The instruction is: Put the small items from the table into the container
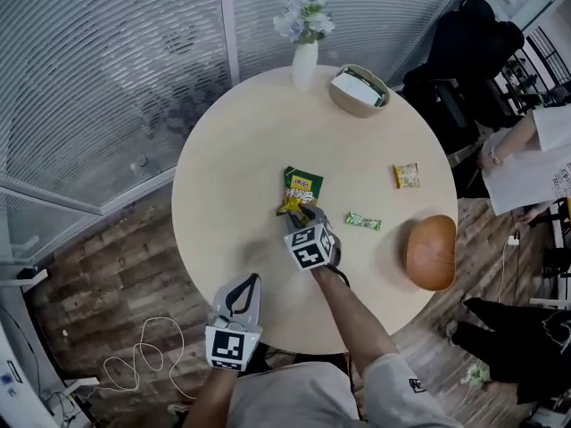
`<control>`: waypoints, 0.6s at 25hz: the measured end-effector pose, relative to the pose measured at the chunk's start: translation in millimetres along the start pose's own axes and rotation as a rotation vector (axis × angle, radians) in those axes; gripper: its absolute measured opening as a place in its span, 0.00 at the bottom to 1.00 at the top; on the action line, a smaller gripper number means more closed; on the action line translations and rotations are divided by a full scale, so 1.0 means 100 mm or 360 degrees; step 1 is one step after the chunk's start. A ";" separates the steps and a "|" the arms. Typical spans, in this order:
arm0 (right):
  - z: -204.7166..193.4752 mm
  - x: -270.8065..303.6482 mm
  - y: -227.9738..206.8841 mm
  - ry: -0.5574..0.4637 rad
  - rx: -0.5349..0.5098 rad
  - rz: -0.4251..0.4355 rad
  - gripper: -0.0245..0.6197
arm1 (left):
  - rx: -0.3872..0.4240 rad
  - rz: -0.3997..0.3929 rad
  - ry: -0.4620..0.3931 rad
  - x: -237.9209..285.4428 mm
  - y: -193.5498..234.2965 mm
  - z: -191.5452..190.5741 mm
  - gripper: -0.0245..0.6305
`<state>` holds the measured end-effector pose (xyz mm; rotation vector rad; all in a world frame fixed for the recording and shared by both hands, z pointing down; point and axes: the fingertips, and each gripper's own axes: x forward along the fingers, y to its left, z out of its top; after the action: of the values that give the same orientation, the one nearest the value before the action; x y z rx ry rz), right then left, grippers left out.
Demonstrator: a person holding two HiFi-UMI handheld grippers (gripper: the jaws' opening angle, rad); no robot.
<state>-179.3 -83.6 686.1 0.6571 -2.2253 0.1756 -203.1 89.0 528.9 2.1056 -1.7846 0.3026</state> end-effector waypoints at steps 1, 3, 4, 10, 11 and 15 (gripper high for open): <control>-0.03 0.04 0.01 0.0025 0.0006 0.0018 0.23 | -0.0005 0.0008 0.0002 -0.01 0.02 -0.01 0.03; -0.08 0.09 0.02 0.0070 0.0009 0.0039 0.22 | -0.0015 0.0022 0.0009 -0.01 0.07 -0.02 0.03; -0.09 0.11 0.03 0.0085 0.0008 0.0043 0.20 | -0.0019 0.0028 0.0012 0.00 0.09 -0.03 0.03; -0.10 0.03 0.07 0.0083 -0.0015 0.0059 0.10 | -0.0021 0.0038 0.0021 -0.02 0.17 -0.03 0.03; -0.08 0.00 0.07 0.0069 -0.0019 0.0057 0.08 | -0.0020 0.0034 0.0021 -0.02 0.17 -0.03 0.03; 0.01 -0.15 0.04 -0.0013 -0.0040 0.0052 0.05 | -0.0008 0.0009 0.0024 0.03 0.13 -0.01 0.03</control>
<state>-174.1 -74.5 675.2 0.6089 -2.2436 0.1610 -215.0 84.8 532.6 2.0897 -1.7816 0.3142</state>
